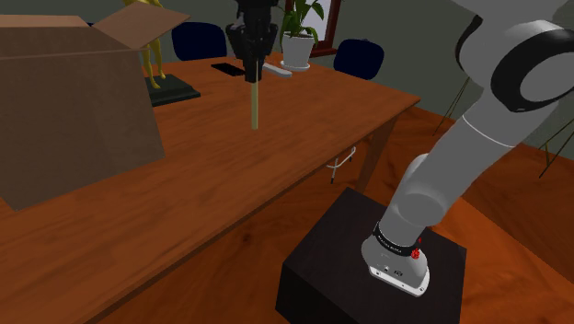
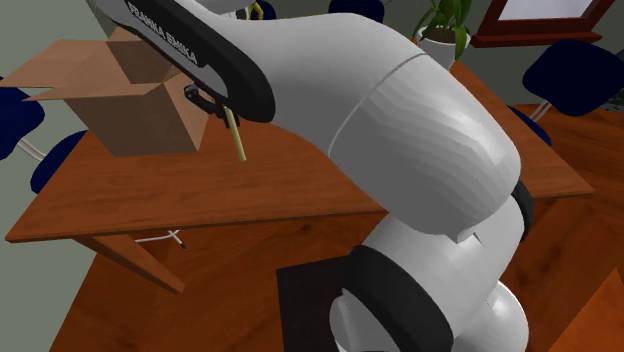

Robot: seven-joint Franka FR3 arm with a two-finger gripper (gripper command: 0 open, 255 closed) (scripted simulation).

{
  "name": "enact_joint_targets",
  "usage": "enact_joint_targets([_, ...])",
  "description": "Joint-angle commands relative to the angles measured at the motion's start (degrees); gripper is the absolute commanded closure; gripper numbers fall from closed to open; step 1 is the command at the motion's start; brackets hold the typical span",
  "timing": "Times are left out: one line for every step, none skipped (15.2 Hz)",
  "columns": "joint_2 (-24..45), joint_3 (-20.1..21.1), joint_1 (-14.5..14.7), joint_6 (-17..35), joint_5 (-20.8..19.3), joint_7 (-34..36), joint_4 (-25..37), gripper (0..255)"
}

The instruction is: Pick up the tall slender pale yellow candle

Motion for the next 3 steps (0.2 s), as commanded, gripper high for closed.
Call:
enact_joint_targets([1.2, 0.3, 0.0, -1.9, -0.4, 0.5, 3.0, 255])
enact_joint_targets([1.3, 0.3, 0.0, -2.0, -0.5, 0.5, 3.2, 255])
enact_joint_targets([1.3, 0.3, 0.0, -2.0, -0.5, 0.5, 3.2, 255])
